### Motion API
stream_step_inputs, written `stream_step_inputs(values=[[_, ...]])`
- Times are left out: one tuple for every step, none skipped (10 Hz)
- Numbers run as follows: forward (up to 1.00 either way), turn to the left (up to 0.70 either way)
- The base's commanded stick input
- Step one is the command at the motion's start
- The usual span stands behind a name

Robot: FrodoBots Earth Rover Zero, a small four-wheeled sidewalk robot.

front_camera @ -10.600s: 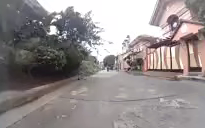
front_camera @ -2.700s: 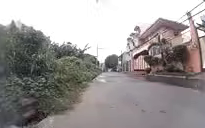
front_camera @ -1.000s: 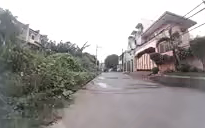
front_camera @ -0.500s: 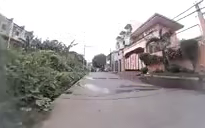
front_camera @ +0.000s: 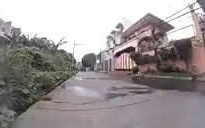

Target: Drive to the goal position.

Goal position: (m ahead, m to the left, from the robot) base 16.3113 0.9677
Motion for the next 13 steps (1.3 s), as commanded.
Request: stream_step_inputs(values=[[1.0, 0.0], [1.0, 0.0], [1.0, 0.0], [1.0, 0.0], [1.0, 0.0], [1.0, 0.0], [1.0, 0.0], [1.0, 0.0], [1.0, 0.0], [1.0, 0.0], [1.0, 0.0], [1.0, 0.0], [1.0, 0.0]])
